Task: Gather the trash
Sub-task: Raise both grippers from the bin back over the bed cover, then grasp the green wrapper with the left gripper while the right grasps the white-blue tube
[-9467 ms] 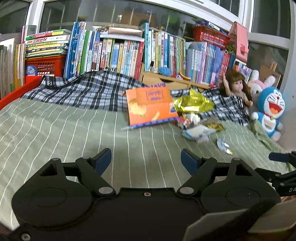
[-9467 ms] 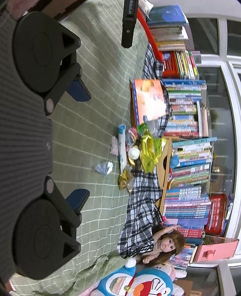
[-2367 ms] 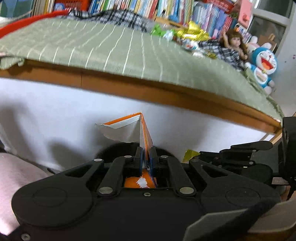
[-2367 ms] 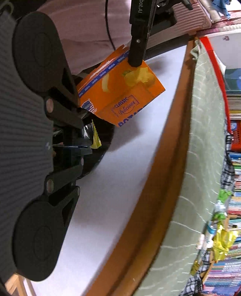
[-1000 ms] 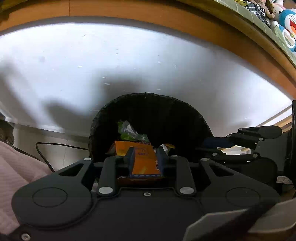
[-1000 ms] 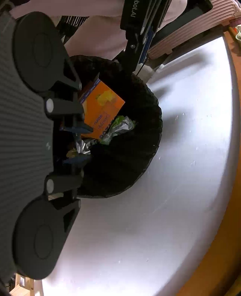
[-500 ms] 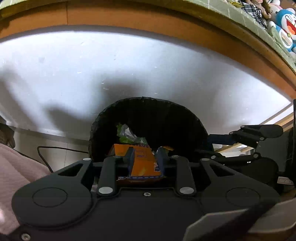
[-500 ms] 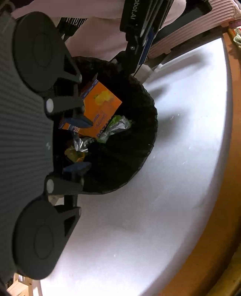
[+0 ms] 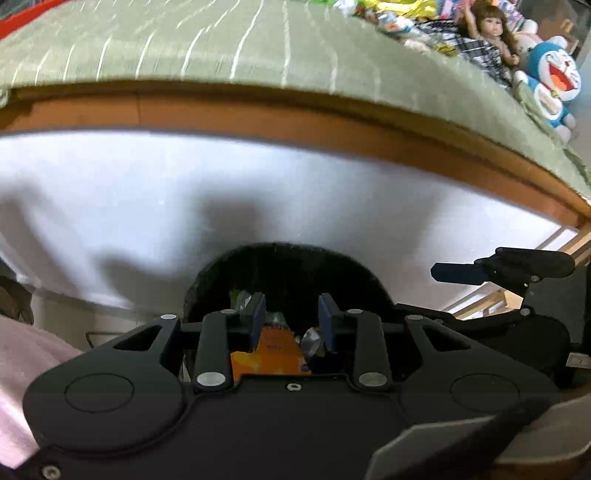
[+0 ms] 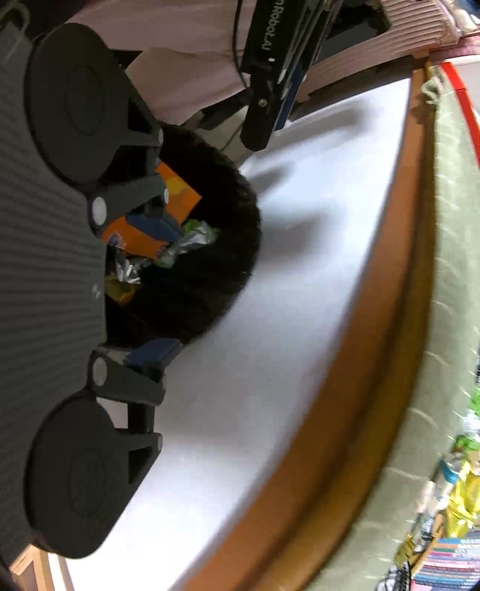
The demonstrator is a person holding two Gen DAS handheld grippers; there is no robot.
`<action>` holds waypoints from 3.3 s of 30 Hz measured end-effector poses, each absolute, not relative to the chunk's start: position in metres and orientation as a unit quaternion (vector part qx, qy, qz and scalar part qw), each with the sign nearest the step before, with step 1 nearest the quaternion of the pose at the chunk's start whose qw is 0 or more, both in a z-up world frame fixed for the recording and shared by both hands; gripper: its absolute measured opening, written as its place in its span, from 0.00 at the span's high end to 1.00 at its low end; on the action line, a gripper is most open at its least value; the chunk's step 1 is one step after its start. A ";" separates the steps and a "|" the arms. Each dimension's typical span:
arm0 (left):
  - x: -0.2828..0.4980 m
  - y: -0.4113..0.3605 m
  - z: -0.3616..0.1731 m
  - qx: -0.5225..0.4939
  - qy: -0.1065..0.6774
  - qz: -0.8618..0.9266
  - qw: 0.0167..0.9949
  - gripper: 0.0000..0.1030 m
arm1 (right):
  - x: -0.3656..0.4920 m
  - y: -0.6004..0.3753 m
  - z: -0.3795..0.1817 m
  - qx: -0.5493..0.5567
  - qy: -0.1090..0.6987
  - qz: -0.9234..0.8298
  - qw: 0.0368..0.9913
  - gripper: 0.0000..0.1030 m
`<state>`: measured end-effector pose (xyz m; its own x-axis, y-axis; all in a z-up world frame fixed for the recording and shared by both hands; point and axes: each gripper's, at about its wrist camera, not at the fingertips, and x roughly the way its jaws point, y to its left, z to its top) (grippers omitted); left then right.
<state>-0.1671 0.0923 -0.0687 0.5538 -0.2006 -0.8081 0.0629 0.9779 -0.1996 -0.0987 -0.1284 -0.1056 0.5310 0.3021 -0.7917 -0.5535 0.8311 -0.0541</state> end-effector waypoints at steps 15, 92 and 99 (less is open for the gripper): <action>-0.186 0.063 0.027 -0.032 0.359 -0.131 0.923 0.65 | -0.114 -0.149 -0.022 -0.144 0.321 0.254 0.901 0.14; 0.220 0.001 0.036 -0.006 0.332 -0.121 0.935 0.56 | 0.176 -0.165 -0.005 -0.216 0.249 0.187 0.926 0.20; 0.218 -0.002 0.033 -0.001 0.326 -0.121 0.937 0.64 | 0.177 -0.168 -0.005 -0.206 0.252 0.183 0.928 0.48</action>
